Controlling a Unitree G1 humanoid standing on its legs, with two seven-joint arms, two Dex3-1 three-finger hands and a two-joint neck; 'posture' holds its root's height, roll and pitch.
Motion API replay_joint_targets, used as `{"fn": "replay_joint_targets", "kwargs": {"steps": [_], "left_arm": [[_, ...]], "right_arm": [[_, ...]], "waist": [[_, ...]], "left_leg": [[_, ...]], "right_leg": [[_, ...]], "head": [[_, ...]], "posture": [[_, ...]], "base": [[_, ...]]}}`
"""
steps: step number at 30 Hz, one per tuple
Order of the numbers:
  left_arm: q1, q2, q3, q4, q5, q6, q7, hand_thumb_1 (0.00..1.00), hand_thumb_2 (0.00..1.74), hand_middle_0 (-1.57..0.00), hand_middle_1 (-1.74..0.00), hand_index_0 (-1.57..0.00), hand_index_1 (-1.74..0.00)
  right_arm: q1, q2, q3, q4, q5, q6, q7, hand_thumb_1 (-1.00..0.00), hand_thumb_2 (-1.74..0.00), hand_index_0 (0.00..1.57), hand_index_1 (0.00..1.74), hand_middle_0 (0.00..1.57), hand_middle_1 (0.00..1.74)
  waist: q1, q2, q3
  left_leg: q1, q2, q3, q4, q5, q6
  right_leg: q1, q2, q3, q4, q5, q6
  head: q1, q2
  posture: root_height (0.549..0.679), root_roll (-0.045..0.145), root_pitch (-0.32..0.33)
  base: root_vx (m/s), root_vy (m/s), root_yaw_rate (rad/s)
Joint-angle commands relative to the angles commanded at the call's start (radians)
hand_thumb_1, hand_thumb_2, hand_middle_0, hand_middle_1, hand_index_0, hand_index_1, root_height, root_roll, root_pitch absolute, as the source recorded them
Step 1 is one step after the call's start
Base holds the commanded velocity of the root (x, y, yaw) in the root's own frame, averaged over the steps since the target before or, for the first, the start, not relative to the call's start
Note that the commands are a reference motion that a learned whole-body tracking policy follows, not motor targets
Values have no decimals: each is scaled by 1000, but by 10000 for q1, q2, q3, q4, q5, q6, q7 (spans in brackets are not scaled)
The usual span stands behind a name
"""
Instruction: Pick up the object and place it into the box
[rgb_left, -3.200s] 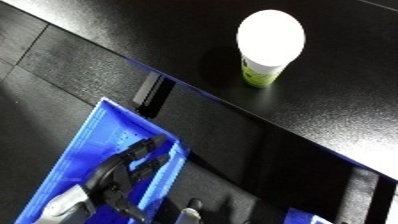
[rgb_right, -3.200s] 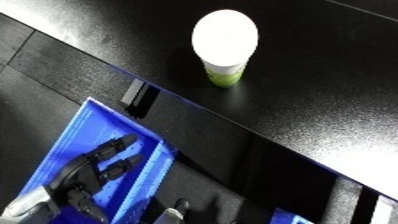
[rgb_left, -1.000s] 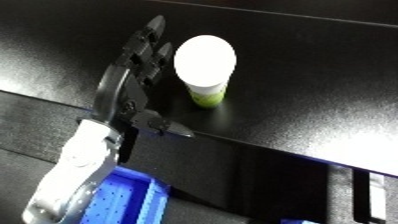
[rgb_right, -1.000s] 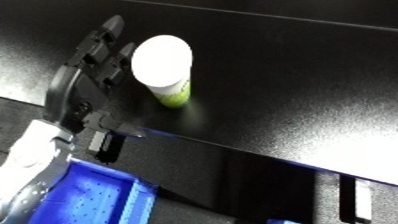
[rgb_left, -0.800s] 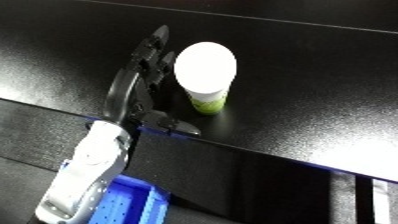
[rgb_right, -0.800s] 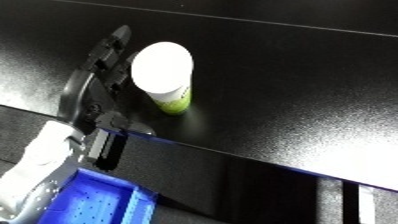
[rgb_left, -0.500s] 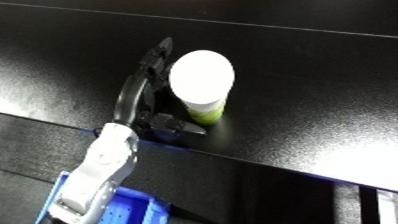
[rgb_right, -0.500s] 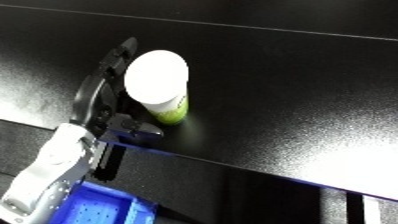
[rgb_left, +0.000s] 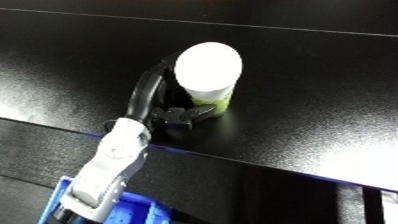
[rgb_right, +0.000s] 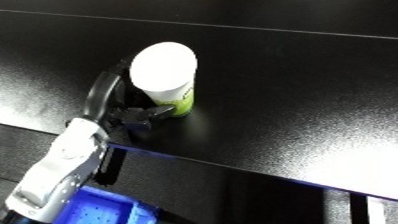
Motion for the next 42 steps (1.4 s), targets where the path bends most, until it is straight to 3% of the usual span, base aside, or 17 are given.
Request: {"fn": "replay_joint_targets", "kwargs": {"steps": [5, 12, 18, 22, 30, 42], "left_arm": [[-72, -34, -20, -120, -172, 193, -106, 1000, 1740, -1570, -1740, -1570, -1740], [87, -84, 123, -106, -1017, 389, -243, 1000, 1740, -1570, -1740, -1570, -1740], [762, -473, 750, -505, -3972, 650, -693, 1000, 1740, -1570, -1740, -1570, -1740], [1405, -698, 1243, -1257, -5018, 402, -981, 1000, 1740, -1570, -1740, -1570, -1740], [2750, -492, 2543, -2793, -4647, -567, -666, 1000, 1740, -1570, -1740, -1570, -1740], [4472, 550, 4782, -3453, -2672, -2030, 591, 1000, 1740, -1570, -1740, -1570, -1740]], "right_arm": [[26, 51, -17, 55, -10, -11, -24, 0, 0, 0, 0, 0, 0], [80, 64, -57, 123, -72, 16, 14, 0, 0, 0, 0, 0, 0], [107, 120, -112, 165, -258, 44, -115, 0, 0, 0, 0, 0, 0], [135, 172, -172, 132, -345, 16, -355, 0, 0, 0, 0, 0, 0], [500, 176, -381, 61, -101, -218, -498, 0, 0, 0, 0, 0, 0], [1182, 161, -864, 130, 160, -584, -412, 0, 0, 0, 0, 0, 0]], "waist": [[-5, 31, 0], [35, 87, 0], [133, 203, 0], [294, 293, 0], [709, 411, 0], [1243, 559, 0]], "left_leg": [[49, 1, -3, -6, -12, 4], [159, -41, -69, -61, 2, -10], [338, -115, -174, -221, 56, -34], [360, -203, -263, -243, 62, -49], [416, -375, -454, -292, 95, -90], [450, -539, -695, -290, 190, -150]], "right_leg": [[35, -22, 1, 0, 3, 5], [168, -49, -41, -8, -47, -18], [355, -92, -107, -66, -112, -71], [437, -140, -171, -63, -184, -139], [606, -186, -320, -8, -366, -287], [859, -236, -545, 117, -669, -496]], "head": [[-48, -42], [-271, -151], [-629, -122], [-606, -190], [-633, -172], [-1747, -209]], "posture": [[610, 16, -10], [611, 19, -16], [613, 23, -20], [613, 27, -21], [613, 34, -23], [612, 46, -31]], "base": [[1, 1, 9], [4, -3, 31], [-6, -5, 75], [-26, -16, 109], [-31, -27, 97], [-25, -23, 95]]}}
